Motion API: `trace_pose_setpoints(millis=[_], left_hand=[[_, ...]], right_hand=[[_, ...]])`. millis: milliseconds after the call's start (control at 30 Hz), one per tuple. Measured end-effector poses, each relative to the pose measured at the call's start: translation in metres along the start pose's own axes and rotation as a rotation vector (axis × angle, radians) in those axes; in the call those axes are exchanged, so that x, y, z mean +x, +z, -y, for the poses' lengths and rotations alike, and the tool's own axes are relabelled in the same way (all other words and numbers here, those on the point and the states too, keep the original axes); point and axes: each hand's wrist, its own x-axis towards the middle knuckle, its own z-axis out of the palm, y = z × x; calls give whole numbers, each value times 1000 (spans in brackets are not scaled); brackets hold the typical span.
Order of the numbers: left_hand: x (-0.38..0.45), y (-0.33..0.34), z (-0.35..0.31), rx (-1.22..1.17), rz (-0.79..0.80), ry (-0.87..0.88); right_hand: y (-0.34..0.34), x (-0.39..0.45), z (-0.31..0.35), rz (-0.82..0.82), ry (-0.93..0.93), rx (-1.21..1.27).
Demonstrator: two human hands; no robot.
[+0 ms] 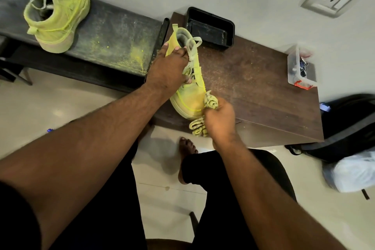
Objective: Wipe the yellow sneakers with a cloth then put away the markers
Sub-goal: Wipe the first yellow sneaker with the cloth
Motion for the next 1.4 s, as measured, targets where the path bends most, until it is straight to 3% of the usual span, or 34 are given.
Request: trace_pose_setpoints(millis=[200, 367, 433, 567, 700, 900, 1067, 1233, 1400], left_hand=[[-1, -3, -3, -14, -22, 4], [-1, -1, 0, -71, -21, 8], [-3, 0, -1, -78, -16, -3], [-7, -3, -4, -100, 20, -3], [-9, -3, -2, -65, 31, 18], [-5, -6, 0, -162, 54, 39], [-5, -4, -1, -164, 40, 50], [-7, -2, 0, -143, 20, 43], [-7, 0, 2, -81, 22, 29]], right_hand=[[33, -58, -15, -83, -110, -99], [7, -70, 0, 33, 119, 402], [-12, -62, 12, -30, 61, 433], [-25, -25, 13, -155, -152, 122], [-6, -9, -1, 55, -192, -179], [13, 8, -9, -94, -239, -118], [12, 32, 9, -117, -294, -89], [12, 77, 42, -54, -235, -10], [0, 79, 38, 109, -142, 95]])
